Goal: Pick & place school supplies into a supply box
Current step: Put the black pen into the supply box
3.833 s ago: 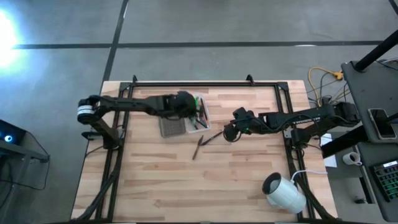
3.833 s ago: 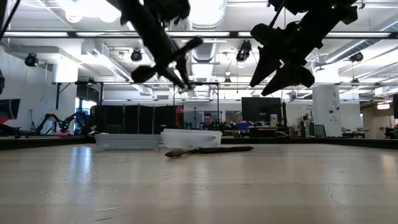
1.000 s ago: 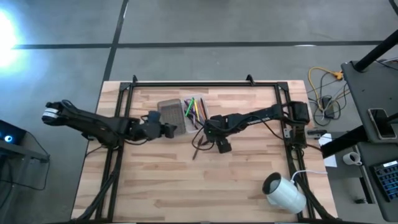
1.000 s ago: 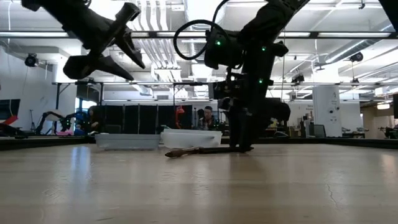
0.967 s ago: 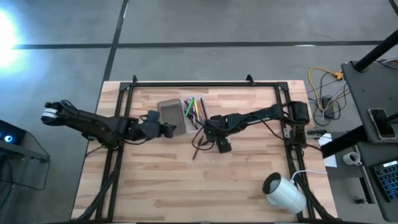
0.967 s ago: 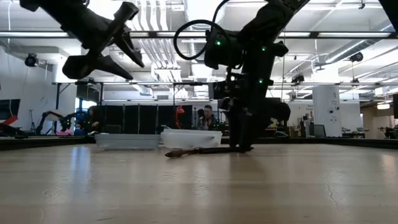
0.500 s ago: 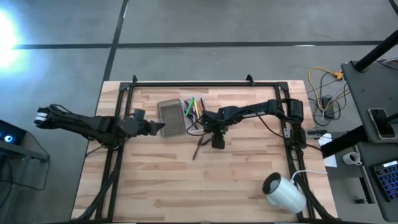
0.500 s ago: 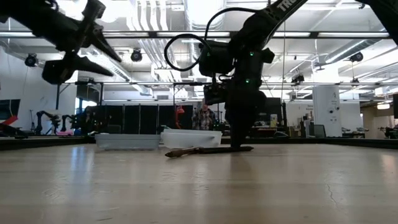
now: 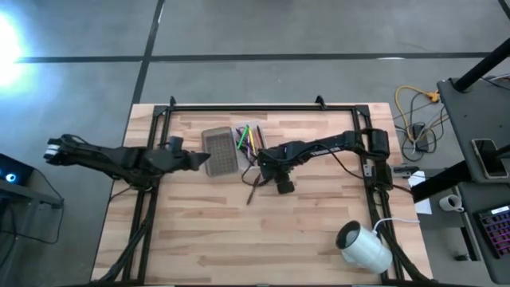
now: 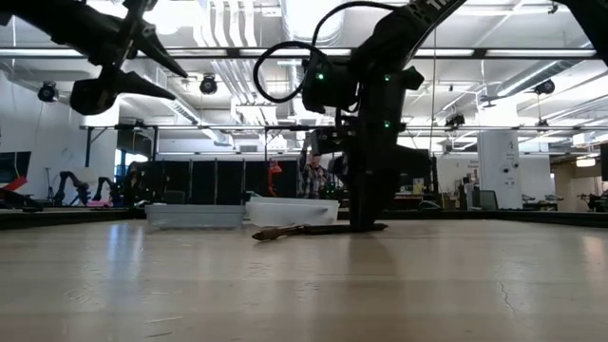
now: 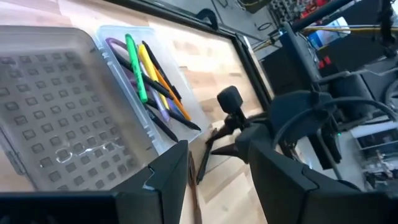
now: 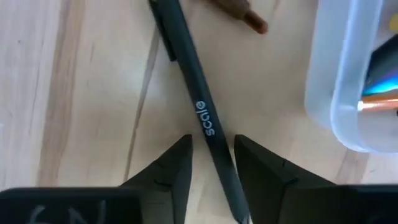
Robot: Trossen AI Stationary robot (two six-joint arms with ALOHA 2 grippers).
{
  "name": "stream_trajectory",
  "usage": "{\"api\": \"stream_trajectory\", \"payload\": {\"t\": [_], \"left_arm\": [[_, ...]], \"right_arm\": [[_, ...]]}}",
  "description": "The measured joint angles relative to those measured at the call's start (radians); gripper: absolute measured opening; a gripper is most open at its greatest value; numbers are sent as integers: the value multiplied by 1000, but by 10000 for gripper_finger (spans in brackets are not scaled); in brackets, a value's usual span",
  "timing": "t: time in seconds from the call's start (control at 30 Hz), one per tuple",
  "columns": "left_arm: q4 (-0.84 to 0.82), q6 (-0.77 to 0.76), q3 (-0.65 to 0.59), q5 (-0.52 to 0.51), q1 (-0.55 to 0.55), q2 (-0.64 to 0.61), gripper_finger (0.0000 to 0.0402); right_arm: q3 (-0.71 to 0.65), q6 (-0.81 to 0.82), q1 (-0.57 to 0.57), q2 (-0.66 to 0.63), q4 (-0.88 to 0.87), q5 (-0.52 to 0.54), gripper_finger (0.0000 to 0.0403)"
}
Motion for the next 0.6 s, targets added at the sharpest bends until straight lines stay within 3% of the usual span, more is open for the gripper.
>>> {"api": "stream_trajectory", "payload": {"t": [0.3, 0.43, 0.53, 0.6], "left_arm": [[2, 0, 65, -20, 0, 112, 154], [2, 8, 93, -20, 0, 149, 154], [0, 8, 104, -20, 0, 166, 154], [-2, 9, 105, -23, 0, 174, 154]], "right_arm": [[0, 97, -2, -5, -47, -83, 21], [-2, 180, 2, -31, -107, -203, 20], [-4, 319, -2, -85, -102, -317, 20], [-2, 513, -22, -129, -64, -324, 19]]}}
